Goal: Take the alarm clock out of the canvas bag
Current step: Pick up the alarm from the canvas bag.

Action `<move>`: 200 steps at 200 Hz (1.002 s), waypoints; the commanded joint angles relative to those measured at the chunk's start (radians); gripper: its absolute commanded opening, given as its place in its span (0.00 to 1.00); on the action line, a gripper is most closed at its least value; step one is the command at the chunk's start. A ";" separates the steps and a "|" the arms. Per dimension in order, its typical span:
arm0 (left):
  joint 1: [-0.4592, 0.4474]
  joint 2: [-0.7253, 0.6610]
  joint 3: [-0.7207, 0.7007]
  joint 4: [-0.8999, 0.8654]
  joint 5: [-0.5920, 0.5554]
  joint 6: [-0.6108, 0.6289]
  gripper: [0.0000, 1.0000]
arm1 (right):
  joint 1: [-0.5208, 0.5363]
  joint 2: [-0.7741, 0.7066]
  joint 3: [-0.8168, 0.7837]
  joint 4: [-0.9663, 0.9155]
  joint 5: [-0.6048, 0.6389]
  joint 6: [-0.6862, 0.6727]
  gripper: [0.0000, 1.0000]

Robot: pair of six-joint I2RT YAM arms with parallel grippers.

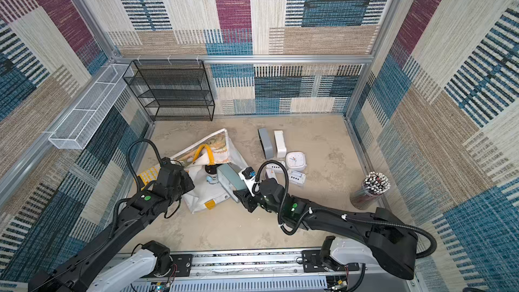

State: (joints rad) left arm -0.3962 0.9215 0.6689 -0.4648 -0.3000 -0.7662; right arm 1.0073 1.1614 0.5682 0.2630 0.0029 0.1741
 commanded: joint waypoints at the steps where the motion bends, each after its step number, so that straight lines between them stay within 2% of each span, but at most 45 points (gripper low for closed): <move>1: 0.010 -0.004 -0.001 -0.049 -0.005 -0.034 0.00 | -0.008 -0.073 -0.024 0.040 0.000 -0.015 0.27; 56: 0.020 -0.012 0.003 -0.072 -0.018 -0.027 0.00 | -0.073 -0.269 -0.075 0.001 -0.008 -0.013 0.26; 107: 0.025 -0.022 0.000 -0.079 -0.017 -0.030 0.00 | -0.150 -0.330 -0.057 -0.036 -0.019 -0.045 0.25; 159: 0.024 -0.035 -0.002 -0.091 -0.024 -0.022 0.00 | -0.197 -0.236 -0.010 -0.011 0.053 -0.061 0.24; 200: 0.025 -0.036 -0.008 -0.080 -0.013 -0.022 0.00 | -0.247 -0.074 0.065 0.012 0.072 -0.074 0.25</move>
State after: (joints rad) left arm -0.3737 0.8875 0.6655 -0.5121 -0.3004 -0.7658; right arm 0.7815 1.0229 0.5865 0.1917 0.0486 0.1219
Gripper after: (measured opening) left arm 0.074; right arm 0.452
